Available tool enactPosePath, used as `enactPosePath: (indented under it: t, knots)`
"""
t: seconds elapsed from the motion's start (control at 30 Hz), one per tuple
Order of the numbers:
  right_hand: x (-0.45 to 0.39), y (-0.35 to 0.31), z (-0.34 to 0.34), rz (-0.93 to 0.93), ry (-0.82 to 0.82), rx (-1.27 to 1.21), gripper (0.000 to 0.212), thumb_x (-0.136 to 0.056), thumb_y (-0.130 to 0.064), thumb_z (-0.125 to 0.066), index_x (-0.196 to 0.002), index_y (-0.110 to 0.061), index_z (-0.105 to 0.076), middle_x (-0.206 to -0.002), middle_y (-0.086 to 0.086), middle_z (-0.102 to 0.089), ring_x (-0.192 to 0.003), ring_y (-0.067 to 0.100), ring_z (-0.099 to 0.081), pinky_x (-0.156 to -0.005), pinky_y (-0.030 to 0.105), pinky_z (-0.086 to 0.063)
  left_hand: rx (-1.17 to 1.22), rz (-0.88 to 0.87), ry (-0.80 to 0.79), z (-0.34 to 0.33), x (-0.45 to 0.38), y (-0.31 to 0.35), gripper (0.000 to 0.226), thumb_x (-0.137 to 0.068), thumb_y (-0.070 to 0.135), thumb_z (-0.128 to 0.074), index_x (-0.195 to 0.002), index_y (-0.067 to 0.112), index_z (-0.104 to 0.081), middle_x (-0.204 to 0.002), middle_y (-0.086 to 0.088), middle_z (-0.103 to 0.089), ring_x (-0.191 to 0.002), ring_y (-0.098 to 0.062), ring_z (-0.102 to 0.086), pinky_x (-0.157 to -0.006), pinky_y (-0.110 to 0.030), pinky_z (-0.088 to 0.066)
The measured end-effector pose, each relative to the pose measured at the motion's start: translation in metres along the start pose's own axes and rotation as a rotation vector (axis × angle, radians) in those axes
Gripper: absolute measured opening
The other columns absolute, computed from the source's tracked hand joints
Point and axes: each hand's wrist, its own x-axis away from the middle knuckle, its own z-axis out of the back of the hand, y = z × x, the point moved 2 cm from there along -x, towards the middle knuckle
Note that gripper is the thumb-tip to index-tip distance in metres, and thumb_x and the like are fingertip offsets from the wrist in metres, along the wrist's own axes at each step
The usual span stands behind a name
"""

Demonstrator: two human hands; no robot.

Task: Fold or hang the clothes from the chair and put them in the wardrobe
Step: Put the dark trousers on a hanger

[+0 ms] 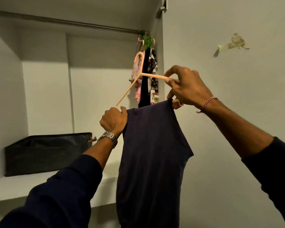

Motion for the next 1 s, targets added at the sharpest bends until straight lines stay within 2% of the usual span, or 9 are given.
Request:
enactPosePath:
  t: [0.13, 0.23, 0.3, 0.37, 0.43, 0.5, 0.67, 0.83, 1.0]
  knots:
    - [-0.05, 0.005, -0.022, 0.034, 0.1, -0.027, 0.02, -0.1, -0.016, -0.06, -0.12, -0.013, -0.06, -0.093, 0.008, -0.068, -0.061, 0.011, -0.07, -0.043, 0.017, -0.051, -0.08, -0.221, 0.102, -0.007, -0.052, 0.015, 0.043, -0.101, 0.039, -0.044, -0.091, 0.005, -0.069, -0.091, -0.014, -0.071, -0.084, -0.033, -0.065, -0.065, -0.036, -0.043]
    - [-0.091, 0.009, -0.041, 0.085, 0.18, 0.004, 0.021, -0.096, -0.015, -0.066, -0.117, -0.011, -0.066, -0.096, 0.008, -0.069, -0.068, 0.014, -0.072, -0.052, 0.024, -0.059, -0.051, -0.394, 0.135, -0.02, -0.097, 0.024, 0.037, -0.098, 0.035, -0.048, -0.104, 0.006, -0.07, -0.098, -0.013, -0.073, -0.092, -0.033, -0.063, -0.076, -0.042, -0.052]
    - [-0.117, 0.016, -0.055, 0.099, 0.219, 0.017, 0.022, -0.094, -0.013, -0.069, -0.116, -0.01, -0.069, -0.098, 0.008, -0.07, -0.072, 0.016, -0.073, -0.06, 0.031, -0.063, -0.012, -0.475, 0.084, -0.027, -0.122, 0.03, 0.036, -0.096, 0.034, -0.051, -0.115, 0.007, -0.065, -0.108, -0.013, -0.071, -0.101, -0.033, -0.061, -0.081, -0.045, -0.053]
    - [-0.145, 0.024, -0.071, 0.113, 0.26, 0.031, 0.022, -0.092, -0.009, -0.071, -0.115, -0.01, -0.071, -0.098, 0.009, -0.071, -0.074, 0.017, -0.073, -0.064, 0.034, -0.064, 0.007, -0.56, 0.032, -0.037, -0.146, 0.034, 0.045, -0.095, 0.034, -0.053, -0.132, 0.008, -0.055, -0.122, -0.013, -0.065, -0.112, -0.033, -0.058, -0.085, -0.046, -0.053]
    - [-0.174, 0.03, -0.091, 0.116, 0.284, 0.06, 0.024, -0.09, -0.007, -0.072, -0.114, -0.009, -0.072, -0.1, 0.009, -0.071, -0.08, 0.02, -0.071, -0.073, 0.038, -0.063, 0.022, -0.605, 0.015, -0.044, -0.171, 0.038, 0.051, -0.097, 0.032, -0.053, -0.141, 0.008, -0.046, -0.132, -0.013, -0.059, -0.119, -0.033, -0.054, -0.089, -0.047, -0.052]
    - [-0.199, 0.035, -0.112, 0.107, 0.29, 0.075, 0.025, -0.088, -0.005, -0.073, -0.113, -0.007, -0.073, -0.103, 0.01, -0.07, -0.083, 0.019, -0.065, -0.079, 0.036, -0.062, 0.045, -0.63, 0.012, -0.054, -0.196, 0.039, 0.05, -0.098, 0.03, -0.052, -0.142, 0.008, -0.043, -0.135, -0.014, -0.056, -0.123, -0.033, -0.052, -0.093, -0.048, -0.05]
    - [-0.258, 0.053, -0.16, 0.098, 0.311, 0.169, 0.03, -0.086, -0.005, -0.075, -0.116, -0.008, -0.072, -0.112, 0.011, -0.07, -0.089, 0.014, -0.057, -0.075, 0.024, -0.049, 0.054, -0.711, 0.029, -0.082, -0.258, 0.043, 0.048, -0.096, 0.025, -0.054, -0.14, 0.009, -0.043, -0.135, -0.015, -0.055, -0.123, -0.033, -0.052, -0.094, -0.047, -0.049]
    - [-0.325, 0.062, -0.2, 0.094, 0.385, 0.157, 0.023, -0.091, -0.007, -0.069, -0.114, -0.007, -0.071, -0.113, 0.009, -0.067, -0.092, 0.015, -0.06, -0.07, 0.02, -0.05, 0.032, -0.806, 0.047, -0.112, -0.333, 0.052, 0.053, -0.096, 0.03, -0.055, -0.143, 0.009, -0.041, -0.137, -0.014, -0.054, -0.125, -0.032, -0.052, -0.097, -0.047, -0.049]
    - [-0.381, 0.063, -0.226, 0.096, 0.448, 0.22, 0.026, -0.087, 0.0, -0.072, -0.111, -0.008, -0.073, -0.109, 0.009, -0.069, -0.098, 0.022, -0.065, -0.086, 0.035, -0.058, 0.064, -0.867, 0.102, -0.137, -0.382, 0.073, 0.054, -0.096, 0.031, -0.053, -0.144, 0.01, -0.04, -0.14, -0.013, -0.052, -0.127, -0.032, -0.051, -0.099, -0.049, -0.048]
